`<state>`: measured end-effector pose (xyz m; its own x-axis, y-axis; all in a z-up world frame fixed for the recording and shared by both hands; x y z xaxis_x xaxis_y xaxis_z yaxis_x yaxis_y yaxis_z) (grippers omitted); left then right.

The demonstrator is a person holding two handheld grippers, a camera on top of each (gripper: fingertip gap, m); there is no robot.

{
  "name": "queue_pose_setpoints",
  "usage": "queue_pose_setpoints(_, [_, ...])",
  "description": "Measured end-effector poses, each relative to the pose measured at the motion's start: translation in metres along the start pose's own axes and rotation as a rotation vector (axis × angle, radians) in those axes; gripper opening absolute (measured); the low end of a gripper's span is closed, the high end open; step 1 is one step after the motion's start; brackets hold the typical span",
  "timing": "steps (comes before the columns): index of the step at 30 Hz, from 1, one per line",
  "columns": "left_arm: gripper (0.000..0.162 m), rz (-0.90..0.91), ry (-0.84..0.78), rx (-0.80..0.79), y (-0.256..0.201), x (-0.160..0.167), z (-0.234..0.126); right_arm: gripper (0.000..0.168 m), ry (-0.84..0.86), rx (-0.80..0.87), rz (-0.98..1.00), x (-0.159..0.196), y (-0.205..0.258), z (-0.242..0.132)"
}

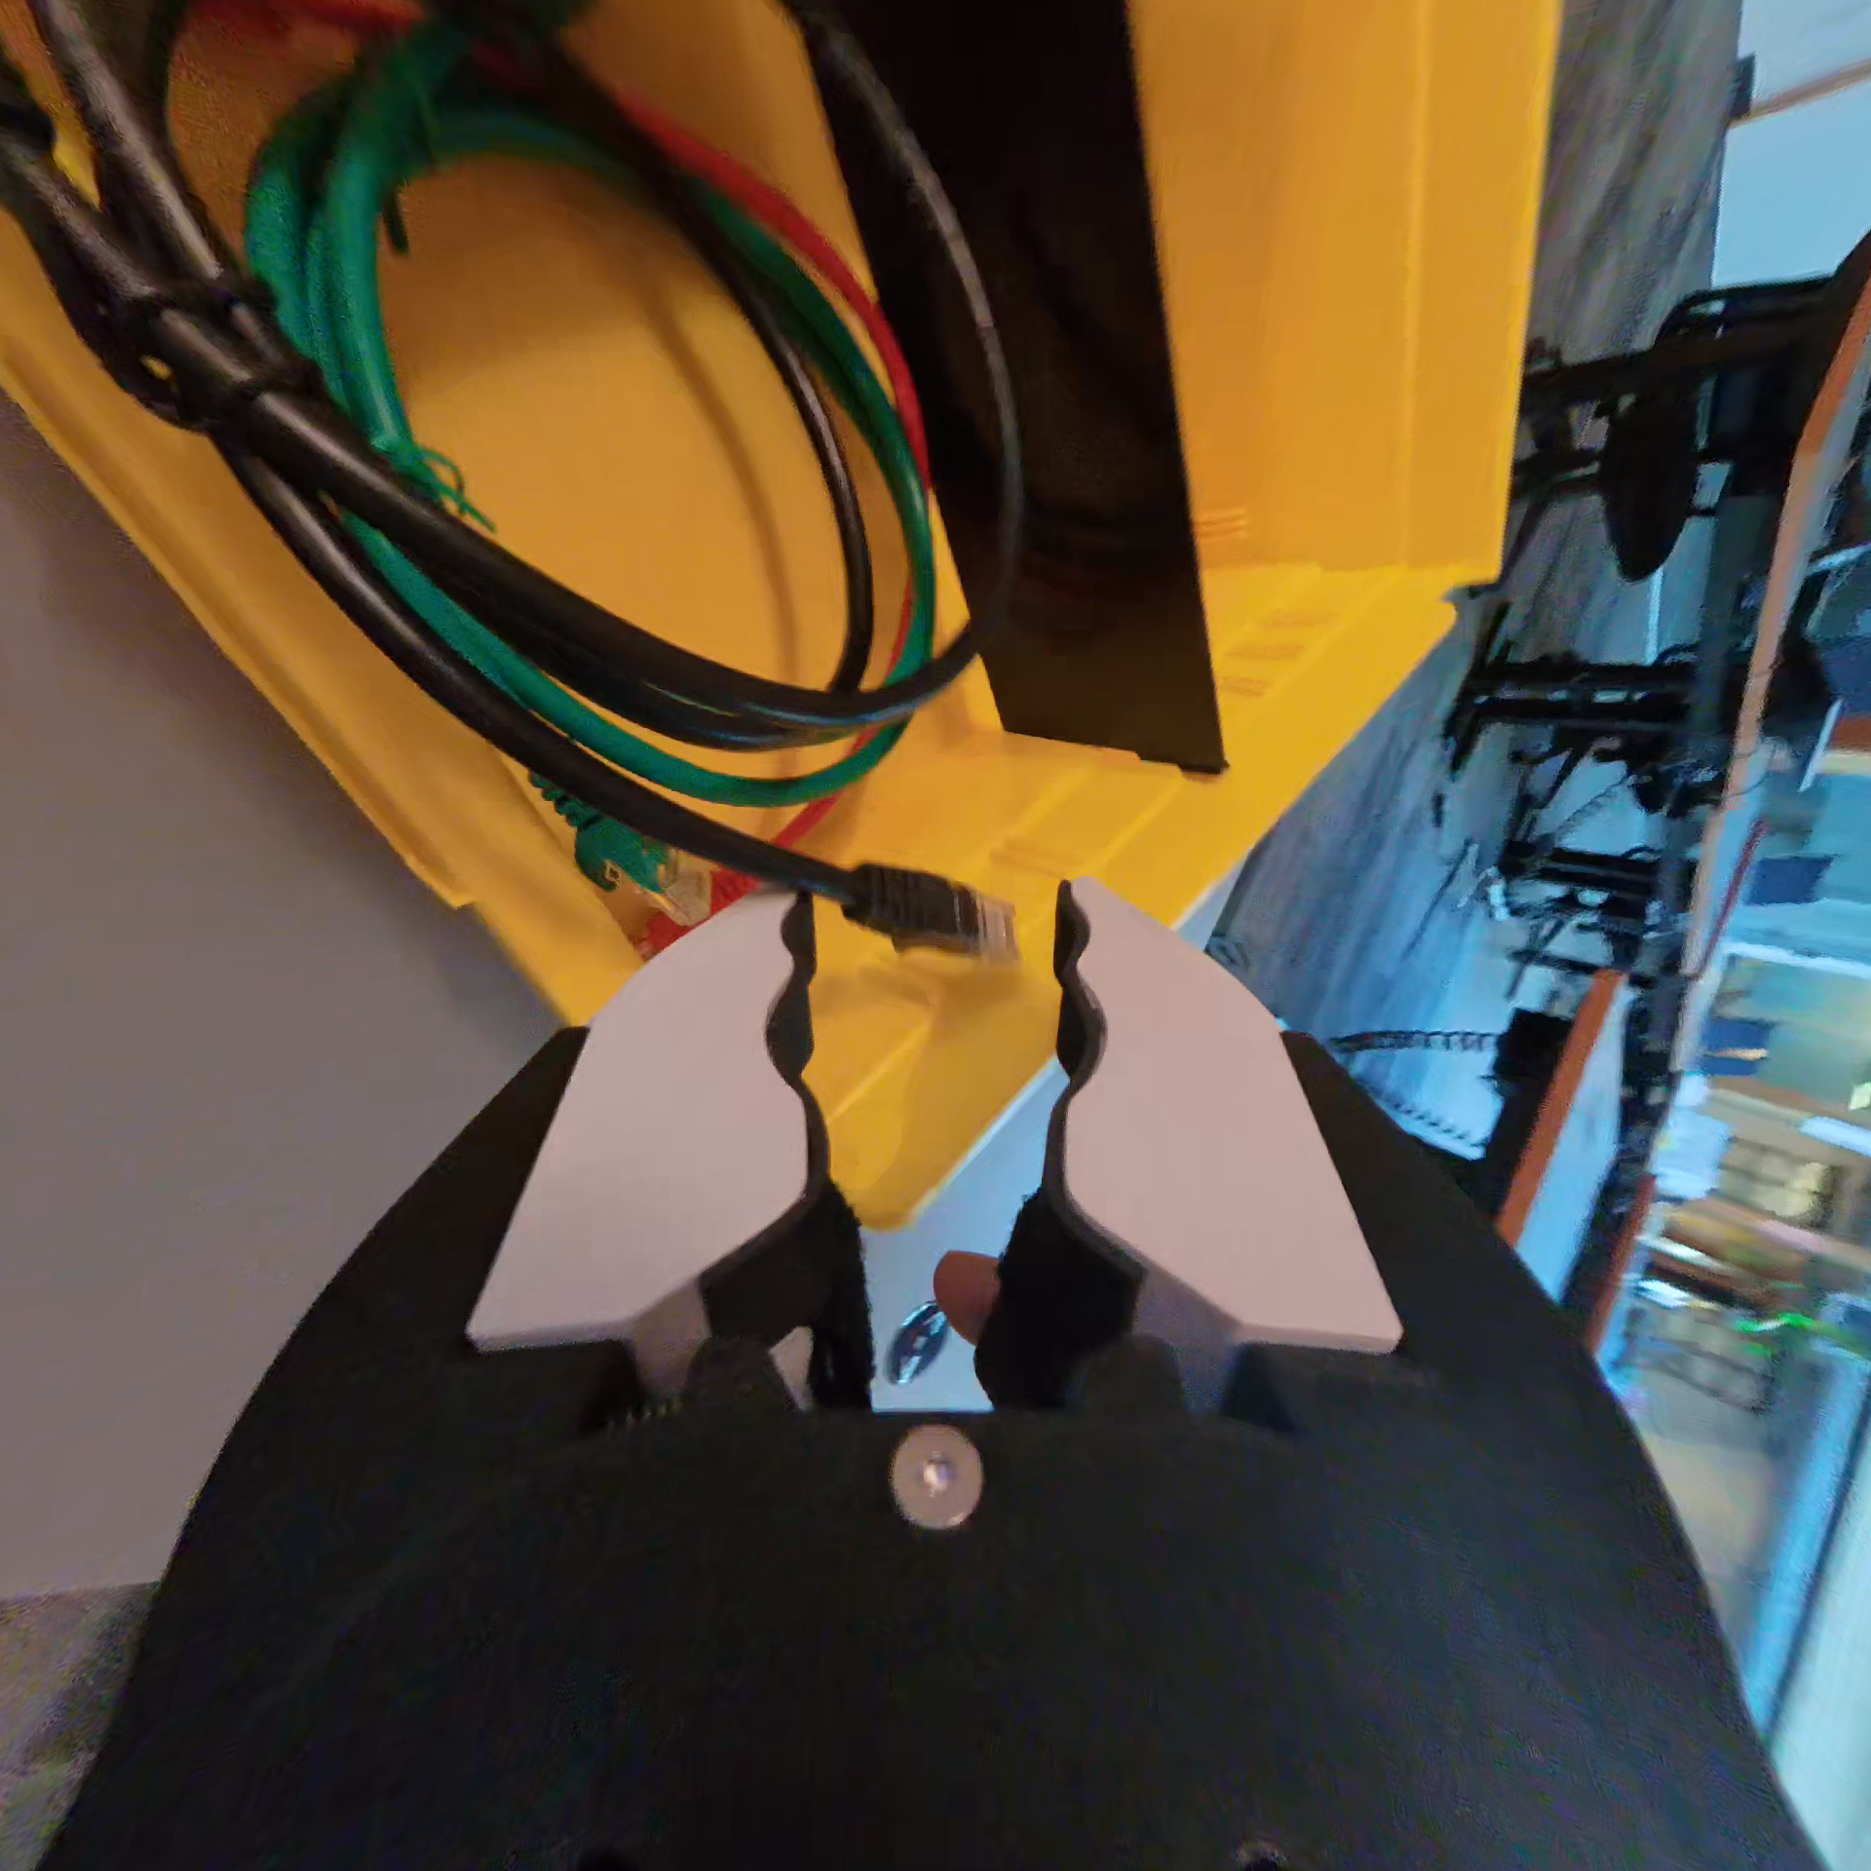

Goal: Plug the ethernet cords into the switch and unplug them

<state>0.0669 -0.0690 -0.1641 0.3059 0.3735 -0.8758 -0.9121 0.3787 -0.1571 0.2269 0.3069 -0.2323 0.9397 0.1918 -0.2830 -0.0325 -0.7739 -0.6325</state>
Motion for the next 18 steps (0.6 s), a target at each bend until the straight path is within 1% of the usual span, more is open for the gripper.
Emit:
queue_pose_setpoints(1, [0.029, -0.004, 0.003, -0.002, 0.000, 0.000, 0.000, 0.047, -0.015, -0.006, 0.046, 0.001, -0.003, -0.005])
queue_pose_setpoints(4, [0.029, -0.013, 0.010, -0.010, 0.002, 0.002, 0.000, 0.060, -0.101, -0.065, 0.157, -0.003, -0.005, -0.020])
queue_pose_setpoints(6, [0.029, -0.022, 0.018, -0.026, 0.004, 0.003, 0.000, 0.062, -0.173, -0.073, 0.237, -0.011, -0.008, -0.031])
queue_pose_setpoints(7, [0.029, -0.028, 0.021, -0.032, 0.005, 0.004, 0.000, 0.064, -0.229, -0.070, 0.281, -0.017, -0.010, -0.038])
queue_pose_setpoints(8, [0.029, -0.034, 0.023, -0.033, 0.006, 0.004, 0.000, 0.065, -0.321, -0.101, 0.332, -0.029, -0.008, -0.048])
queue_pose_setpoints(9, [0.029, -0.039, 0.023, -0.030, 0.006, 0.004, 0.000, 0.065, -0.457, -0.175, 0.384, -0.047, -0.002, -0.062])
queue_pose_setpoints(10, [0.029, -0.040, 0.026, -0.027, 0.005, 0.004, 0.000, 0.064, -0.632, -0.295, 0.426, -0.070, 0.009, -0.082])
queue_pose_setpoints(12, [0.029, -0.033, 0.040, -0.024, 0.005, 0.006, 0.000, 0.059, -0.988, -0.631, 0.461, -0.116, 0.041, -0.133])
queue_pose_setpoints(13, [0.029, -0.030, 0.047, -0.020, 0.004, 0.007, 0.001, 0.058, -1.117, -0.815, 0.445, -0.133, 0.060, -0.158])
queue_pose_setpoints(14, [0.029, -0.028, 0.054, -0.016, 0.003, 0.008, 0.001, 0.059, -1.202, -0.989, 0.401, -0.146, 0.080, -0.180])
queue_pose_setpoints(15, [0.029, -0.031, 0.059, -0.011, 0.003, 0.009, 0.002, 0.066, -1.252, -1.132, 0.329, -0.157, 0.102, -0.197])
queue_pose_setpoints(16, [0.029, -0.041, 0.062, -0.004, 0.003, 0.009, 0.002, 0.076, -1.266, -1.222, 0.222, -0.165, 0.125, -0.209])
queue_pose_setpoints(17, [0.029, -0.062, 0.063, 0.008, 0.002, 0.010, 0.002, 0.085, -1.261, -1.245, 0.086, -0.172, 0.149, -0.215])
queue_pose_setpoints(18, [0.029, -0.095, 0.066, 0.024, 0.002, 0.011, 0.002, 0.096, -1.257, -1.201, -0.050, -0.178, 0.169, -0.216])
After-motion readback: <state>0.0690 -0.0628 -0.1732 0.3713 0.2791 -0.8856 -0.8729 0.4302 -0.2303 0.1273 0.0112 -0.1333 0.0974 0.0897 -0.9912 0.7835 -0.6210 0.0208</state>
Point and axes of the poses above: each gripper's, where its closed fingertips meet, z out along the fingers, x out of its underside, y = z × x across the jaws, the point moved 3 cm from there along -z, back along the fingers, and after that the axes turned 9 degrees about z, right-handed, at the moved point
